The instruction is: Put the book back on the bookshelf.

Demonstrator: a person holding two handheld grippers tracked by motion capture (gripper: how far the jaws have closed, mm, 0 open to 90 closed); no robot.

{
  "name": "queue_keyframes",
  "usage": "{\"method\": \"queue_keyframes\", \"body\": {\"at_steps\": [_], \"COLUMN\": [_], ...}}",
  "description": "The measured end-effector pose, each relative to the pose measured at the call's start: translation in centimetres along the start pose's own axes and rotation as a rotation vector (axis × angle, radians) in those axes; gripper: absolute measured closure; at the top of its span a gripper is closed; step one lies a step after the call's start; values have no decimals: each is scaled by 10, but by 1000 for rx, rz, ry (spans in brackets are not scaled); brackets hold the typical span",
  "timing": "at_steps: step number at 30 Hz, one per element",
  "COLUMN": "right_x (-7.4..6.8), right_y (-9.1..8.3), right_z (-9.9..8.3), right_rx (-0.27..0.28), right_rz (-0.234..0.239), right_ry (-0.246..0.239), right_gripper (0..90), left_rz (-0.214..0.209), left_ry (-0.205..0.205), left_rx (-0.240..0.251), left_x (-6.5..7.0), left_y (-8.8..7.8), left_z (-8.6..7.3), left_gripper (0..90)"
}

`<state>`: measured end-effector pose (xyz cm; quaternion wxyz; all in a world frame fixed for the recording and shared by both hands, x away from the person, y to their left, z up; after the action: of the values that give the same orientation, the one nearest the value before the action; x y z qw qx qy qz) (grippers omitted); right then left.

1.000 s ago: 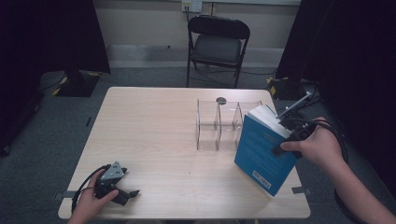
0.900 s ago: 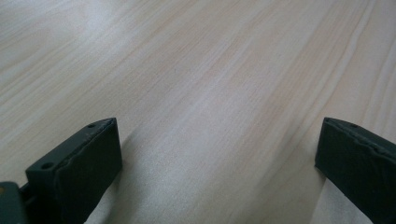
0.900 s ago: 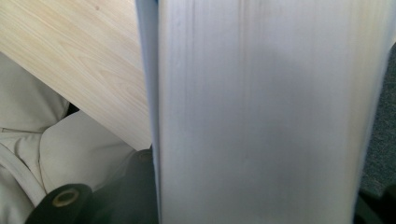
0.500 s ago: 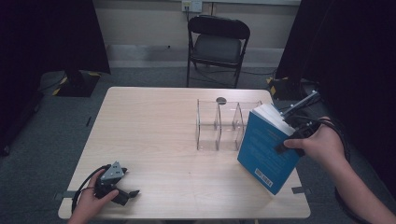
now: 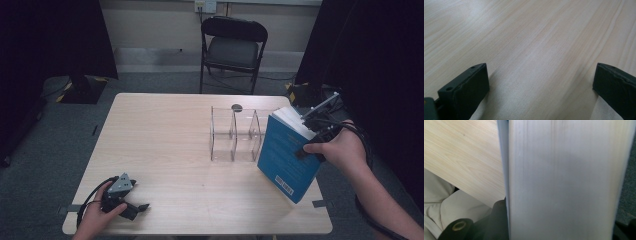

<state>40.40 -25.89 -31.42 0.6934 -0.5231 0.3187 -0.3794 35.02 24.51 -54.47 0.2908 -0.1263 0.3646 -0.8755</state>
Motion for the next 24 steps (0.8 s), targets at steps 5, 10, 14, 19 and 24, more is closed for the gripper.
{"method": "queue_keyframes", "body": {"at_steps": [5, 10, 14, 19, 24], "right_x": [3, 5, 9, 14, 16], "right_y": [2, 3, 5, 5, 5], "right_z": [5, 9, 10, 12, 15], "right_rx": [-5, -11, -13, -12, -15], "right_rz": [-5, -12, -20, -25, -33], "right_ry": [23, 48, 49, 65, 77], "right_gripper": [616, 617, 616, 617, 616], "left_rz": [0, 0, 0, 0, -1], "left_ry": [0, 0, -1, -1, -1], "left_rx": [0, 0, 0, 0, 0], "left_x": [0, 0, 0, 0, 0], "left_y": [0, 0, 0, 0, 0], "left_z": [0, 0, 0, 0, 0], "left_gripper": [0, 0, 0, 0, 0]}}
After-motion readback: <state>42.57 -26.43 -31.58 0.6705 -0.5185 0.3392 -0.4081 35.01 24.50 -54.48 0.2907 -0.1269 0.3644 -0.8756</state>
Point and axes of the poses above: each handheld gripper's, and its own axes: y roughly forward along the jaws, z roughly out of its top, x roughly to its right, the point moved 6 cm from there along y, roughly forward along the jaws, and after that the axes turned 1 degree about -x, right-handed, at the moved point
